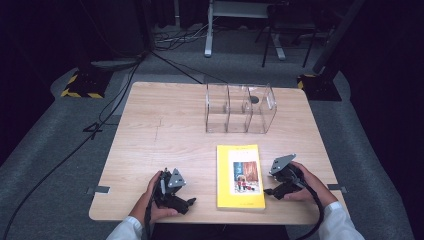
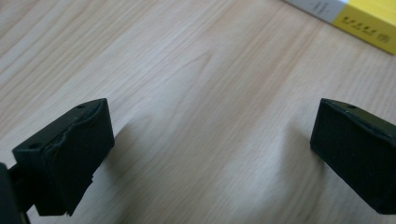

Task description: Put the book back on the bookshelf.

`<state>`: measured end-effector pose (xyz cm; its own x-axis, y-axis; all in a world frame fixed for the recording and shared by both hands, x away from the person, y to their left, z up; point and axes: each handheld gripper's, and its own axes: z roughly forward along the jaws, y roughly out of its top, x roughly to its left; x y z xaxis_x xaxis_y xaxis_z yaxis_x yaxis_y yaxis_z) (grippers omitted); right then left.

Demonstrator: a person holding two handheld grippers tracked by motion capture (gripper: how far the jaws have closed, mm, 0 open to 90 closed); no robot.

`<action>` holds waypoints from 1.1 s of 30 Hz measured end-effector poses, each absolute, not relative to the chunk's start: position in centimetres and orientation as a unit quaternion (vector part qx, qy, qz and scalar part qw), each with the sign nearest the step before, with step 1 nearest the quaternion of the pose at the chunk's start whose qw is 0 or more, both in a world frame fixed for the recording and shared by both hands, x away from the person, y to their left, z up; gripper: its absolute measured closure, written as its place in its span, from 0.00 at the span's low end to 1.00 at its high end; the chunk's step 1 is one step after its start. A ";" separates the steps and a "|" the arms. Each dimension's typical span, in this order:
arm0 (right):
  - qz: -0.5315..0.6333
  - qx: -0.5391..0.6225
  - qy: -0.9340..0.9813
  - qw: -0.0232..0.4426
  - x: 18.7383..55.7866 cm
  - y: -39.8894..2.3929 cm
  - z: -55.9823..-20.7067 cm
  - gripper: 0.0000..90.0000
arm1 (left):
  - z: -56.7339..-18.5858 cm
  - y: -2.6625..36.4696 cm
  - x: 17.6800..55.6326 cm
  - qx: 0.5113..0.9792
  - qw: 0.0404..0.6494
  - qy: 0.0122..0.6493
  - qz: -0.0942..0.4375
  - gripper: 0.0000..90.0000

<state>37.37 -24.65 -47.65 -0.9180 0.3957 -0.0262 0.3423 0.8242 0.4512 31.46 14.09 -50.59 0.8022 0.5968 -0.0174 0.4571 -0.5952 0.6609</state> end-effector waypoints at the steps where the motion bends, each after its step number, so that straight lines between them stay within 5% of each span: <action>1: 0.217 0.183 0.958 0.048 37.4 -24.2 -47.6 0.30 | -50.6 13.8 31.4 0.888 0.338 0.295 0.102 0.00; 13: 0.200 0.150 0.968 0.034 36.7 -23.7 -47.4 0.31 | -50.6 12.5 31.3 0.894 0.341 0.276 0.095 0.00; 33: 0.341 0.164 0.924 0.055 34.7 -23.5 -47.4 0.35 | -50.5 11.9 30.8 0.903 0.336 0.254 0.085 0.00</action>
